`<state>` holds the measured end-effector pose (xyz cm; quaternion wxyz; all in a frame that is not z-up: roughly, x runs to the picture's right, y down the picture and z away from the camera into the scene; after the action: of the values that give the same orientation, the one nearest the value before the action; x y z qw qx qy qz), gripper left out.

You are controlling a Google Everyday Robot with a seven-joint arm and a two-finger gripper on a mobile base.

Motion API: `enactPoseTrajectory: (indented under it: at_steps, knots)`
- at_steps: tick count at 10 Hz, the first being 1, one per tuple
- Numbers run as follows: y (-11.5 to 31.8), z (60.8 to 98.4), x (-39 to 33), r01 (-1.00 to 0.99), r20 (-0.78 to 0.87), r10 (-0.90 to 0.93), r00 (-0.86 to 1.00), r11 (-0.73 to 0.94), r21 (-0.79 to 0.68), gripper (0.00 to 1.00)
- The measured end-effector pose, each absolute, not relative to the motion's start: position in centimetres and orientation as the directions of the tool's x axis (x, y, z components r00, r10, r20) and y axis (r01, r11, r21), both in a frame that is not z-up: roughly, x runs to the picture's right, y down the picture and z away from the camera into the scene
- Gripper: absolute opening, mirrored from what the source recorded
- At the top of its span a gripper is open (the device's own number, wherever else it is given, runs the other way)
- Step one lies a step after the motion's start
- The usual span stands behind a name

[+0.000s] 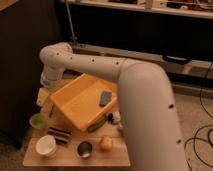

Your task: Stack cups on top of each other

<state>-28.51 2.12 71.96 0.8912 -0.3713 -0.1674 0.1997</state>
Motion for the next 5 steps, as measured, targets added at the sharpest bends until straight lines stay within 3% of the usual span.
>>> enactPoseTrajectory:
  at_steps: [5]
  knots:
    - [6.3,68.2,-17.1,-0.384,0.034,0.570,0.821,0.596,-0.705,0.80]
